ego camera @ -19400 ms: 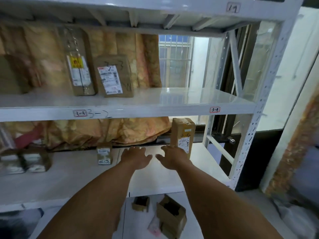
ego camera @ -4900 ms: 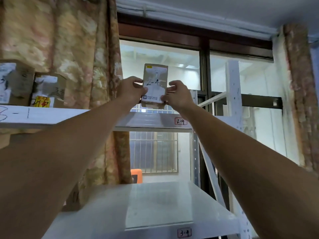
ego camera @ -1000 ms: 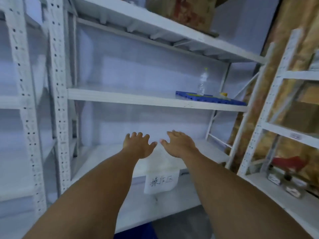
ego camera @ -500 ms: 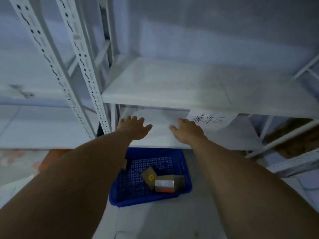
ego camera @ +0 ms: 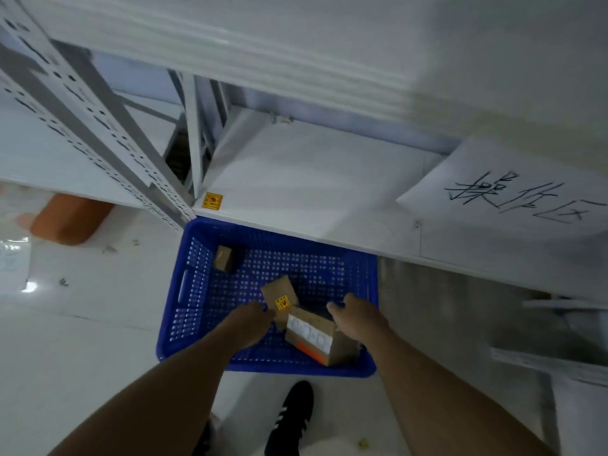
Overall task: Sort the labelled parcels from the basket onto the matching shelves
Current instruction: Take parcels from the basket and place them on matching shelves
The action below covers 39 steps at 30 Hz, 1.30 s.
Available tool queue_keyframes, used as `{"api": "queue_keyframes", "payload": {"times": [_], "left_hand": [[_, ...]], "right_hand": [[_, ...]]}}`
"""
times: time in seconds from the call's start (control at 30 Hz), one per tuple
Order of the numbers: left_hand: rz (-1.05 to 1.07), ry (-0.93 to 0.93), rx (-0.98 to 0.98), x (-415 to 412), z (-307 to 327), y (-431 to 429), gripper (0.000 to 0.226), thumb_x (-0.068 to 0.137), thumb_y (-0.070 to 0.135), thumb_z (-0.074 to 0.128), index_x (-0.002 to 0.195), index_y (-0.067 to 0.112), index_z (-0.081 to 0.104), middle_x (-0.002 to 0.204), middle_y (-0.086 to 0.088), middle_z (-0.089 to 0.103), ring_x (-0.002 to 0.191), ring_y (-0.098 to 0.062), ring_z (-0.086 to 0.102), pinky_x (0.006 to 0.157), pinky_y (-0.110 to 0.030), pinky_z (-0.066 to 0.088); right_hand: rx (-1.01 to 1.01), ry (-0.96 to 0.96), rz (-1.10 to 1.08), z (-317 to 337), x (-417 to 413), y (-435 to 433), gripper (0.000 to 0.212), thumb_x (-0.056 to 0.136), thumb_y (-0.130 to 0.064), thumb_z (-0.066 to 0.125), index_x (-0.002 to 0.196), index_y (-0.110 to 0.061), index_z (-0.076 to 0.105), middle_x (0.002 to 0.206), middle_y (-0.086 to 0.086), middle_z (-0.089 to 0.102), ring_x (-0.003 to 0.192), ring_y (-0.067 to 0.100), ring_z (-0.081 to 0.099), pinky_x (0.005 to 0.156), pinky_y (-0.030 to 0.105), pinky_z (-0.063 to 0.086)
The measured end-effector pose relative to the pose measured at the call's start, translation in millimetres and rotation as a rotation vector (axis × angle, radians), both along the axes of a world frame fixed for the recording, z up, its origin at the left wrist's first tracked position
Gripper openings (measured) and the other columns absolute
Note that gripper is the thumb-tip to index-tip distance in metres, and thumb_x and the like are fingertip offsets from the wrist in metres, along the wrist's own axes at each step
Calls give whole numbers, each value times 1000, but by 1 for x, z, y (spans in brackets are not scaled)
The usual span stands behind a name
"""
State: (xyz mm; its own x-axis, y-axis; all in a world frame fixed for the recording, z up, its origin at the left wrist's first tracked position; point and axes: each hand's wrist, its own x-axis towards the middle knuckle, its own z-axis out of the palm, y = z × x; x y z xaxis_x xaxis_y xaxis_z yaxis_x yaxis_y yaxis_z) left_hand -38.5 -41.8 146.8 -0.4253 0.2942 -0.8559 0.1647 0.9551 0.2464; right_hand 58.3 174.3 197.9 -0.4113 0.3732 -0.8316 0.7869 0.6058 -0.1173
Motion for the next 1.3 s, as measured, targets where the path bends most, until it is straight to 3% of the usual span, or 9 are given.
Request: {"api": "queue_keyframes", "payload": {"times": [0.17,0.23,0.33,0.53,0.63,0.77,0.9,1.03,1.3], "left_hand": [[368,-182,97,29,-143,19,47,107,33,38,129,-5,55,130,-30,60,118,-48,57,94,-52,49],[469,-220,117,41,-194,26,55,104,41,44,126,-9,53,120,-33,62,104,-51,61,73,-49,53],[631,-271,163,53,-250,37,66,96,55,50,125,-4,57,96,-16,64,69,-26,63,58,-36,51],[965,-439,175,72,-305,58,56,104,43,50,143,2,48,141,-18,57,127,-35,57,88,-30,49],[1222,-518,290,94,-318,75,56,94,30,66,137,-3,52,136,-27,59,115,-37,63,66,-23,58],[1378,-514,282,91,-320,80,90,65,58,87,135,13,53,131,-16,63,111,-29,65,74,-34,56],[1300,-726,178,61,-293,71,108,58,72,85,143,15,49,135,-16,62,120,-35,62,101,-46,50],[1164,-925,93,36,-257,46,102,53,70,87,133,12,58,123,-21,68,112,-42,66,95,-57,54],[978,-808,335,5,-195,30,96,51,58,93,130,14,60,91,-5,78,91,-29,76,87,-48,58]], "right_hand": [[38,-133,-66,-139,27,24,75,101,-64,36,156,-13,36,153,13,46,133,34,51,108,47,45],[56,-162,-97,-187,34,31,75,100,-66,36,153,-13,38,149,14,47,130,34,53,105,48,48],[39,-184,-145,-239,31,40,77,98,-69,36,153,-15,40,146,13,51,125,32,55,102,47,50],[-153,-301,-150,-287,-1,56,82,95,-72,47,149,-11,48,118,8,64,85,17,59,85,29,53],[-174,-355,-120,-296,-5,59,84,92,-75,50,145,-10,52,132,13,63,90,20,59,87,29,52],[-200,-306,-247,-304,1,56,66,79,-79,66,91,-13,64,93,7,70,94,25,71,96,39,57],[-238,-243,-356,-298,3,56,79,63,-82,76,99,-12,68,100,9,74,90,25,73,90,38,60],[-371,-152,-583,-280,8,54,58,76,-68,77,99,-15,74,96,9,76,89,25,74,80,35,60],[-709,-86,-1068,-208,47,34,89,57,-71,90,129,-23,67,123,13,74,116,37,68,101,62,52]]}}
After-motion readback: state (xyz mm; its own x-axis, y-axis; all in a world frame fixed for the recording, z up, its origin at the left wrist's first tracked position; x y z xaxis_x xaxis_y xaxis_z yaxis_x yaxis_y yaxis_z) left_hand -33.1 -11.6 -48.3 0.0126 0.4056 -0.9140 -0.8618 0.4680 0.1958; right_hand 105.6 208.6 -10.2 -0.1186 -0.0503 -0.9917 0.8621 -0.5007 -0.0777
